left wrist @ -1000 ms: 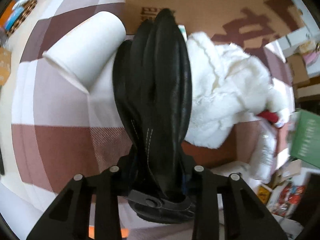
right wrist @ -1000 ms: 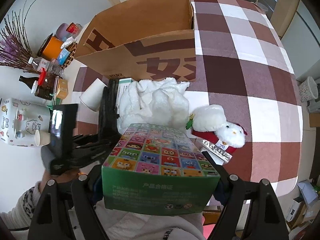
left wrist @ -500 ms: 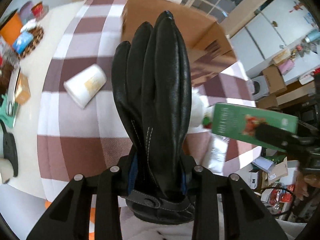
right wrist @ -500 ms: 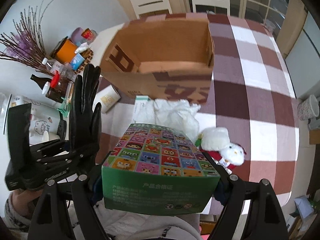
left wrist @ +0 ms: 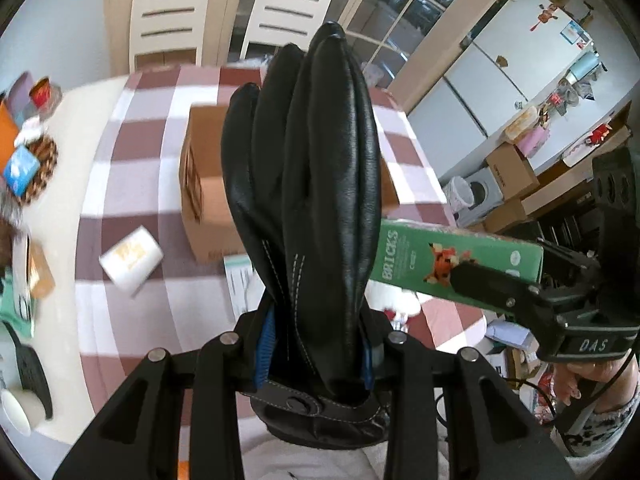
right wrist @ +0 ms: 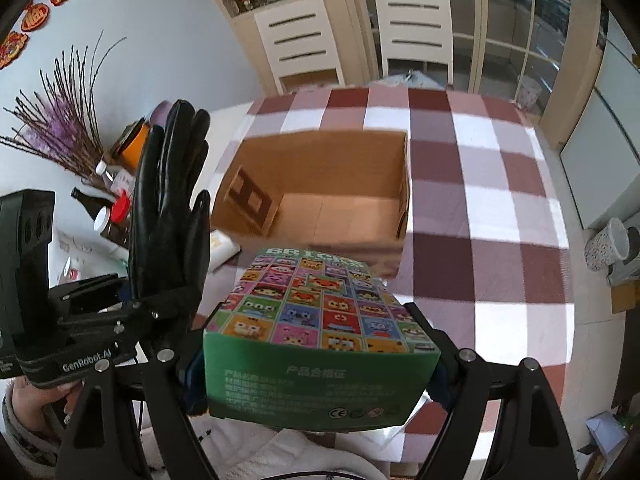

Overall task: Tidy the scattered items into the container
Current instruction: 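Lower green box into cardboard box and open right tool while left holds glove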

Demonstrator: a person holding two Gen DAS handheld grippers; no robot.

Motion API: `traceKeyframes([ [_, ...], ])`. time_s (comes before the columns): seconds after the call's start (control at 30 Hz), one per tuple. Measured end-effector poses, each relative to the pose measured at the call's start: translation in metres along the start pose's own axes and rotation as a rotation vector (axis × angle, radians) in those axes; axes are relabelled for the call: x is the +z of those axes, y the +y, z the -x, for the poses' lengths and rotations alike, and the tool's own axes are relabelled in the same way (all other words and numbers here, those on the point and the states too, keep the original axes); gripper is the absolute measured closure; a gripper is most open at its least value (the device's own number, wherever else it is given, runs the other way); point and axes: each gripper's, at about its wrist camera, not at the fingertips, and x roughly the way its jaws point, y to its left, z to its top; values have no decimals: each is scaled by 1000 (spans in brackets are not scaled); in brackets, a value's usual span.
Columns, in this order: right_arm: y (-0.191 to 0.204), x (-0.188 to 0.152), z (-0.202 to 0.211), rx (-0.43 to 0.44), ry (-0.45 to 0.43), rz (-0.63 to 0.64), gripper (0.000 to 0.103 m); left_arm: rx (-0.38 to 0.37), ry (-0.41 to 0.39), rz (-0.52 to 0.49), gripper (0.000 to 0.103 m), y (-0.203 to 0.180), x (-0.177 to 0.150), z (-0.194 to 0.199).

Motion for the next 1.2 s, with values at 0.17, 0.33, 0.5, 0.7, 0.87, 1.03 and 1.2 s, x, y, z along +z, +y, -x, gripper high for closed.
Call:
traceKeyframes([
  [0.17,0,17,3,-5,-23,12,18,-2,-3,-19,69,-1,23,-5],
  [0.33,-1,34,1,-8,-40,23,18,-13,1,-36,69,-1,42,-12],
  [0.5,-3,54,-6,-6,-49,30,18,20,-61,-112,69,-4,68,-10],
  [0.7,-4,78,-22,-6,-36,39,18,118,-85,-248,69,-5,102,-24],
  [0.87,-4,91,-39,-23,-4,51,18,193,-36,-354,69,-3,112,-49],
  [1.03,-8,98,-54,-27,29,48,18,321,-77,-519,69,-8,108,-66],
  [1.2,-12,101,-70,-27,85,100,18,415,-101,-670,69,-19,99,-87],
])
